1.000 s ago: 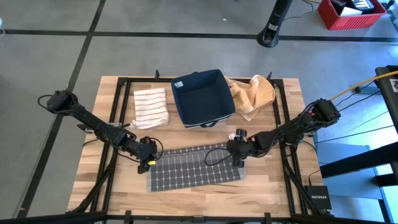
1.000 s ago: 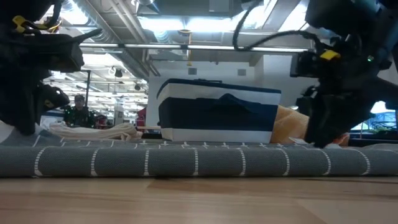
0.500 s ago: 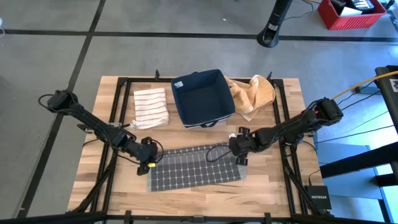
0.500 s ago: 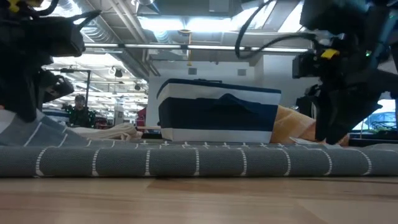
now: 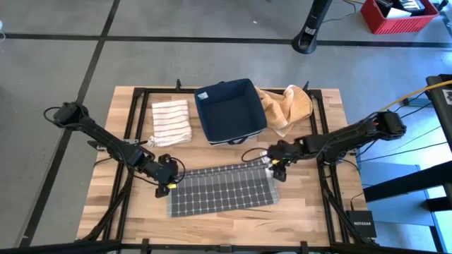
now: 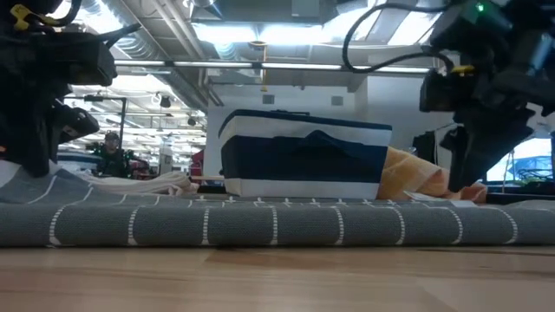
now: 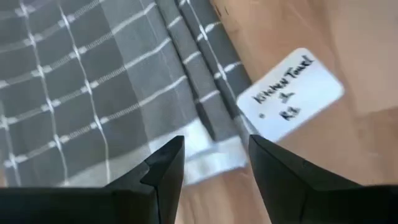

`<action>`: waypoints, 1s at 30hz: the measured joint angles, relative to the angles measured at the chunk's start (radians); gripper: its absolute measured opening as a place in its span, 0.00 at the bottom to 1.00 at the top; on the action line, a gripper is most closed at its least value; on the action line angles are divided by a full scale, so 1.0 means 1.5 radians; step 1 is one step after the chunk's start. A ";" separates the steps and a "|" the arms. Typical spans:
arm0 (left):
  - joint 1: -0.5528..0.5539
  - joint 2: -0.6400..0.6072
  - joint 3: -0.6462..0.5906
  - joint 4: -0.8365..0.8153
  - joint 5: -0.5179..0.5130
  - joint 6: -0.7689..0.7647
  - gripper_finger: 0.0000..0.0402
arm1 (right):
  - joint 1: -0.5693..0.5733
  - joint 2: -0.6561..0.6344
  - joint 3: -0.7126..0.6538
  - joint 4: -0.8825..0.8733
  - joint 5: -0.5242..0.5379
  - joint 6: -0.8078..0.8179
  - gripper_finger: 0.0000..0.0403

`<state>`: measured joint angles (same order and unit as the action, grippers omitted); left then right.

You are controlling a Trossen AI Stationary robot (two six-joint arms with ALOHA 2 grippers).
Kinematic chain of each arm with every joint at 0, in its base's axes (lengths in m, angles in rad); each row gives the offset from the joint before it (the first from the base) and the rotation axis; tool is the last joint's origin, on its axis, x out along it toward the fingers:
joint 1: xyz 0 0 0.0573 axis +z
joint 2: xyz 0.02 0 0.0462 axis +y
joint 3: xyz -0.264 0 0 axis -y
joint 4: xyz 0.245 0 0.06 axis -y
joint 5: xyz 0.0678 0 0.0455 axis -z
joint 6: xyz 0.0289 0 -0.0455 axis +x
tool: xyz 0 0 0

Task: Fold towel
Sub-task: Fold the black towel

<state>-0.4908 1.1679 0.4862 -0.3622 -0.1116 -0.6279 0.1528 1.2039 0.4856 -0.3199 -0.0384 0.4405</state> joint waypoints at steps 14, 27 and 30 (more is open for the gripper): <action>0.000 0.000 0.000 0.005 -0.003 -0.003 0.02 | 0.003 0.002 -0.061 0.058 0.036 0.000 0.45; 0.000 0.000 0.000 0.005 -0.003 -0.003 0.02 | 0.003 0.002 -0.061 0.105 -0.049 0.015 0.45; 0.000 0.000 0.000 0.005 -0.003 -0.007 0.02 | 0.003 0.000 -0.060 0.085 -0.078 0.019 0.45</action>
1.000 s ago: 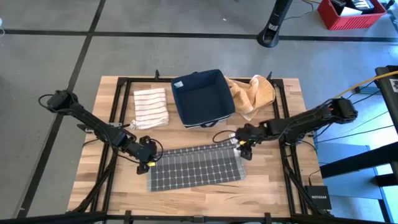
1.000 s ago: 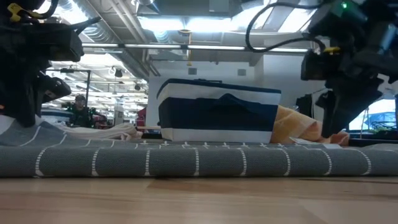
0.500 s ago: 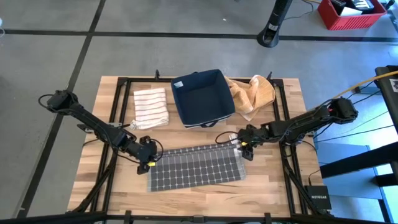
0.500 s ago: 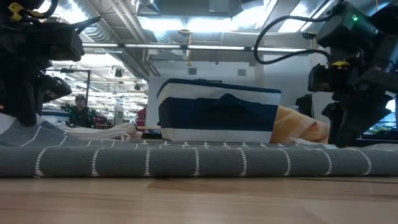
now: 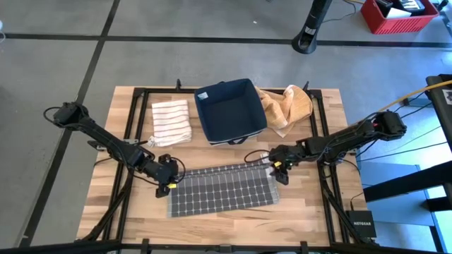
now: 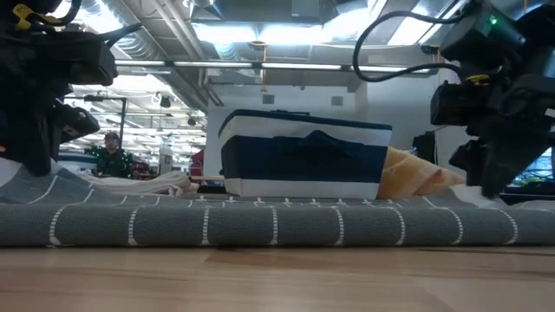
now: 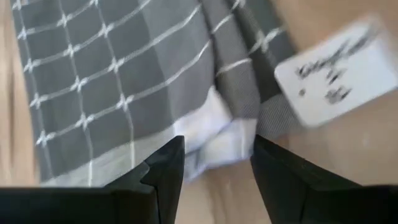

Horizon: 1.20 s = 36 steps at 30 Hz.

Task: Fold towel
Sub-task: Fold the black towel

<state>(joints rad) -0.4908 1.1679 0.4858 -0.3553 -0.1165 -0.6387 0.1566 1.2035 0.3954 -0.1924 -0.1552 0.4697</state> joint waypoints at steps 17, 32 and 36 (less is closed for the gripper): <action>0.000 0.000 0.000 0.000 0.000 -0.007 0.02 | 0.000 0.017 0.012 0.069 0.022 -0.003 0.45; 0.000 0.000 0.000 -0.001 0.000 -0.010 0.01 | 0.001 0.039 0.012 0.093 0.062 -0.037 0.09; 0.000 0.000 0.000 -0.001 0.000 -0.011 0.01 | 0.001 0.039 0.012 0.083 0.049 -0.037 0.05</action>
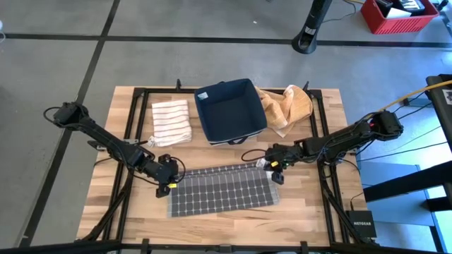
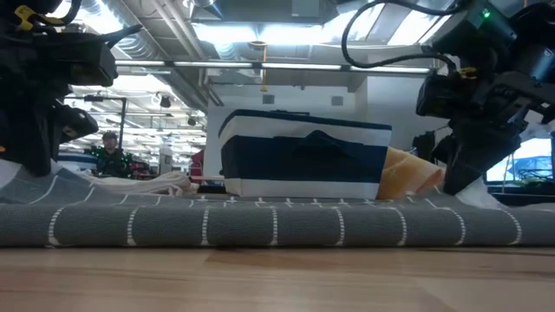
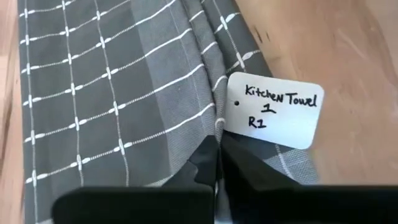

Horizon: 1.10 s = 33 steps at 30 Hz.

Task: Fold towel
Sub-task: Fold the black towel

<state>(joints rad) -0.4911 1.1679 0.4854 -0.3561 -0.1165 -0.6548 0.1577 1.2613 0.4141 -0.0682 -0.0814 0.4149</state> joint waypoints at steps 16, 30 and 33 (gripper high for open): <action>0.000 0.000 0.000 0.000 0.000 -0.017 0.02 | 0.000 0.000 0.000 -0.016 -0.068 0.078 0.28; 0.000 0.000 0.000 0.000 0.000 -0.013 0.02 | 0.000 0.000 0.000 -0.005 -0.081 0.030 0.19; 0.000 0.000 0.000 0.000 0.000 -0.016 0.02 | 0.000 0.000 0.000 -0.026 -0.068 0.019 0.04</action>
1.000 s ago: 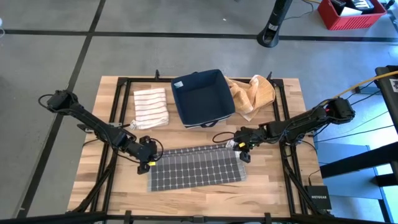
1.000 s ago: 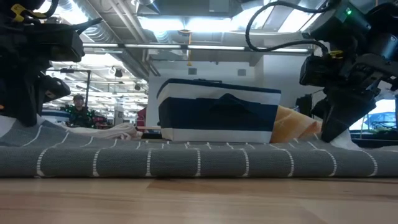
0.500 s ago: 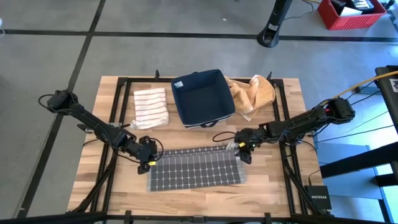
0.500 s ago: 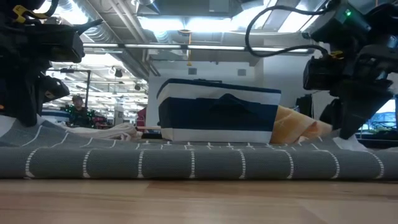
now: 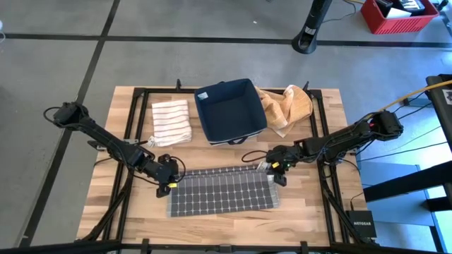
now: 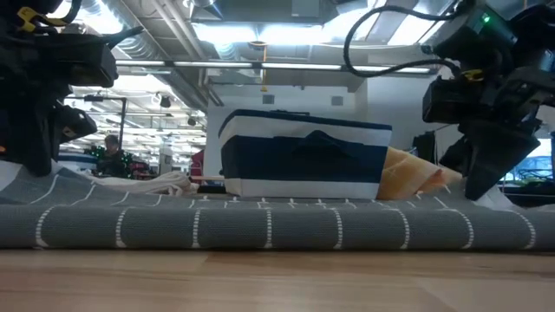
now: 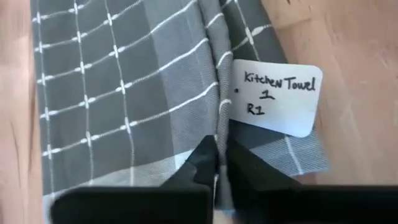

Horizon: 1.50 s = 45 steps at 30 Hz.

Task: Fold towel
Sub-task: Fold the black towel

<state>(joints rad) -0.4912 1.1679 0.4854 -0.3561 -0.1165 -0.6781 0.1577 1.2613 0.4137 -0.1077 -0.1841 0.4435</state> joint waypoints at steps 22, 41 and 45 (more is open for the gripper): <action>-0.103 -0.003 0.039 -0.127 -0.159 -0.120 0.00 | 0.137 -0.047 0.000 -0.005 0.287 -0.023 0.01; -0.116 -0.002 0.039 -0.256 -0.360 -0.202 0.00 | 0.156 -0.016 0.001 -0.015 0.564 -0.055 0.01; -0.114 -0.002 0.039 -0.244 -0.359 -0.184 0.03 | 0.155 0.004 0.001 -0.012 0.570 -0.056 0.09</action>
<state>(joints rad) -0.6628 1.1648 0.5442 -0.7217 -0.6549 -0.9543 0.3908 1.2676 0.4152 -0.1251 0.6705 0.3591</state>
